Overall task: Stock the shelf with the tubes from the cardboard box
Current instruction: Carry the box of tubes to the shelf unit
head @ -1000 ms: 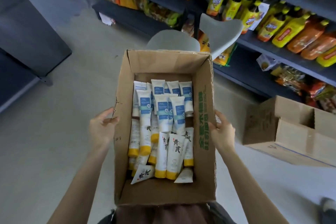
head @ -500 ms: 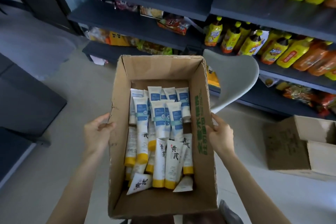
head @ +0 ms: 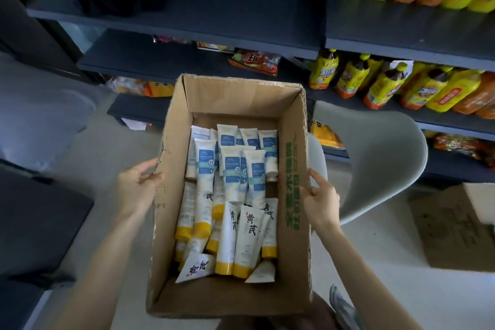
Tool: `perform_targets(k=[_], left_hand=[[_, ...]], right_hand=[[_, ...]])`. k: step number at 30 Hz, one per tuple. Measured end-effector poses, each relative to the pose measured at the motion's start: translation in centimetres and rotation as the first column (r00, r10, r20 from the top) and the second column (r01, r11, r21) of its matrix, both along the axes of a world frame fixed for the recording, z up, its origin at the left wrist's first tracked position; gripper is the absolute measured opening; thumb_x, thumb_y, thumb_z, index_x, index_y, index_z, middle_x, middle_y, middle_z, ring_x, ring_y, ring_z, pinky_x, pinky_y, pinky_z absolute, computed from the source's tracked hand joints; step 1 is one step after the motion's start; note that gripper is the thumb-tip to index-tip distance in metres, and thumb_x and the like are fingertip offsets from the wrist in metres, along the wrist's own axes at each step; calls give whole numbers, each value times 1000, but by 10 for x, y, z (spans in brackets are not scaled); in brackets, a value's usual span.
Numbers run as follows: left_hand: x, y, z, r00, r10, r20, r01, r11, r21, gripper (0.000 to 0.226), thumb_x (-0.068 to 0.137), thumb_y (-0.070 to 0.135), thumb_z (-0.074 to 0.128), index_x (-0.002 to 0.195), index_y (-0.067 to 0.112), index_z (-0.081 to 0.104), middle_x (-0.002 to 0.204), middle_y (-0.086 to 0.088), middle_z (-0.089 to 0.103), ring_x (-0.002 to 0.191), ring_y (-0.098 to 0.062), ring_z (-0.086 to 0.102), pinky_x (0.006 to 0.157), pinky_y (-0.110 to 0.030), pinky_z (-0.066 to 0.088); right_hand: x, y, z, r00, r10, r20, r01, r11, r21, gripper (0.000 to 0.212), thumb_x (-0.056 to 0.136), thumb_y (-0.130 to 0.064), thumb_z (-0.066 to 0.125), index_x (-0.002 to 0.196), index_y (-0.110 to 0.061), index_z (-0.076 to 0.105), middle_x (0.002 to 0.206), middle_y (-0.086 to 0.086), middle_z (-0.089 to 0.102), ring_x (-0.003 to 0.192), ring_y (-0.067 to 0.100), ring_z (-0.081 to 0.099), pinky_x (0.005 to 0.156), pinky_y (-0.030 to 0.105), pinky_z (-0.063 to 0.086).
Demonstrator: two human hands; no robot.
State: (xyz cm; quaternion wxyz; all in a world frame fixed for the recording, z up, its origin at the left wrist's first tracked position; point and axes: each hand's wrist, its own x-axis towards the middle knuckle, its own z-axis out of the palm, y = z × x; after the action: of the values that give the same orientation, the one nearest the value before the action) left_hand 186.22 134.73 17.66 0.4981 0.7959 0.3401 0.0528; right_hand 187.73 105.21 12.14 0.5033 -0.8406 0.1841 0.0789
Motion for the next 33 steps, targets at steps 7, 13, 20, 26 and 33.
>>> perform_targets(k=[7,13,20,26,33], left_hand=[[94,23,-17,996,-90,-20,90,996,-20,44,84,-5,62,126,7,58,97,-11,66,83,-23,60,57,-15,49],[171,40,-30,966,-248,-68,246,969,-32,45,82,-1,65,125,10,59,107,-14,68,93,-24,65,88,-31,47],[261,51,-46,833,-538,-131,538,842,-40,41,81,0,67,121,10,63,113,-12,67,99,-26,64,95,-42,49],[324,28,-48,628,-759,-172,763,644,-60,42,82,3,67,123,11,61,114,-14,67,100,-23,64,96,-34,47],[372,-37,-63,419,-880,-221,899,437,-34,42,84,2,65,125,10,59,100,-10,70,86,-16,62,82,-25,45]], right_hand=[[64,23,-7,994,-103,-24,102,994,-41,50,91,-1,49,135,-25,51,67,22,68,71,38,66,68,40,57],[96,47,-13,948,-309,-73,309,951,-18,50,91,-2,50,134,-25,51,72,13,72,77,33,69,70,38,58],[98,94,-19,785,-614,-83,612,789,-53,53,88,3,46,134,-23,52,84,24,71,78,45,64,69,51,56],[87,124,-37,546,-826,-138,836,548,25,49,91,-6,51,134,-29,52,74,-4,71,58,16,63,68,38,59],[96,124,-66,335,-926,-172,942,329,64,49,89,-7,51,129,-35,56,73,-5,71,77,33,68,73,46,59]])
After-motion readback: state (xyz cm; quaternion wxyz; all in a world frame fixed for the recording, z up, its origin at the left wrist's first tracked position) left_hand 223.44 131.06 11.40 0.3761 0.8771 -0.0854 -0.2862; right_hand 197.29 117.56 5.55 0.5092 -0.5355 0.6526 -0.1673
